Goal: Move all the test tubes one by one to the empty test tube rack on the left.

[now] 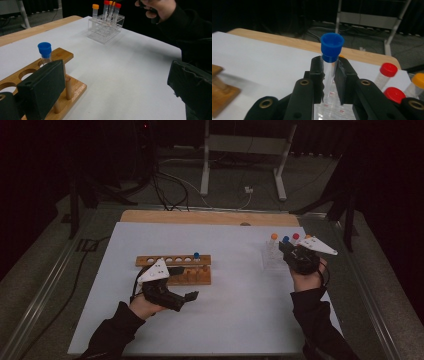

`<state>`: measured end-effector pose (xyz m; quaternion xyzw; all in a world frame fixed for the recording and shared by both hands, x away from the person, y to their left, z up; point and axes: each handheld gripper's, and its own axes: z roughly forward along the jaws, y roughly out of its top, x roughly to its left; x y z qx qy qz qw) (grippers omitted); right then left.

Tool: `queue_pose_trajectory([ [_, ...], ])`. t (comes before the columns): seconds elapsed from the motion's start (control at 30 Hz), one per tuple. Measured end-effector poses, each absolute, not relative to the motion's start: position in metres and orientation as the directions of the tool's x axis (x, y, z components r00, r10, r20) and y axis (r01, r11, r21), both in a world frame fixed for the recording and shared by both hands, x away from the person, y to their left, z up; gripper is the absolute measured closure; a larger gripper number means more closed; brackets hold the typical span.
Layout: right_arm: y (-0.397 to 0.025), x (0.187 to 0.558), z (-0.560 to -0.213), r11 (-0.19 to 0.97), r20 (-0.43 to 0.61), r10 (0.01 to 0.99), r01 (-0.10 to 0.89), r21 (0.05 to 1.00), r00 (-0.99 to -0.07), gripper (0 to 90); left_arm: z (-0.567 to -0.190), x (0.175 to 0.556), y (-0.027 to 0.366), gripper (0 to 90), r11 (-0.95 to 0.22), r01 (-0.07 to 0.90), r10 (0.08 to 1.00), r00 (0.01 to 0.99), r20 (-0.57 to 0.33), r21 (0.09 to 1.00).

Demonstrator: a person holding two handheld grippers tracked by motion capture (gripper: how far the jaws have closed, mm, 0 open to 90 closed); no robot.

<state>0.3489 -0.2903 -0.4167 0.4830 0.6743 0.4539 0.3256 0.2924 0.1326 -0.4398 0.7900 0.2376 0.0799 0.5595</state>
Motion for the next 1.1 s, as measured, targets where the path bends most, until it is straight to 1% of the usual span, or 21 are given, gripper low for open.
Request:
queue_pose_trajectory([
  [0.13,-0.285,0.340,-0.414,0.113,0.028,0.929,0.354,0.928,-0.370,76.6,-0.439,0.292,0.131,2.4,-0.268,0.283,0.460,0.878,-0.136,0.921],
  [0.17,-0.285,0.340,-0.414,0.113,0.028,0.929,0.354,0.928,-0.370,76.6,-0.439,0.292,0.131,2.4,-0.267,0.283,0.457,0.879,-0.137,0.921],
  [0.27,-0.277,0.334,-0.415,0.122,0.041,0.908,0.357,0.926,-0.417,76.6,-0.438,0.291,0.130,2.4,-0.276,0.280,0.452,0.882,-0.133,0.920],
  [0.33,-0.266,0.327,-0.416,0.149,0.037,0.881,0.351,0.924,-0.471,76.6,-0.438,0.291,0.130,2.5,-0.278,0.282,0.452,0.882,-0.135,0.918],
  [0.37,-0.266,0.327,-0.416,0.149,0.037,0.881,0.351,0.924,-0.471,76.6,-0.438,0.290,0.130,2.5,-0.281,0.284,0.450,0.882,-0.136,0.917],
  [0.53,-0.244,0.313,-0.420,0.209,0.026,0.820,0.342,0.916,-0.572,76.6,-0.437,0.288,0.129,2.6,-0.289,0.285,0.441,0.887,-0.137,0.914],
  [0.57,-0.244,0.313,-0.420,0.209,0.026,0.820,0.342,0.916,-0.572,76.6,-0.437,0.288,0.129,2.6,-0.291,0.285,0.438,0.888,-0.138,0.913],
  [0.83,-0.216,0.296,-0.427,0.277,0.027,0.737,0.338,0.900,-0.676,76.6,-0.434,0.285,0.125,2.6,-0.295,0.274,0.422,0.897,-0.133,0.915],
  [1.1,-0.198,0.287,-0.431,0.308,0.040,0.677,0.332,0.892,-0.735,76.6,-0.430,0.282,0.123,2.6,-0.292,0.269,0.403,0.905,-0.137,0.918],
])
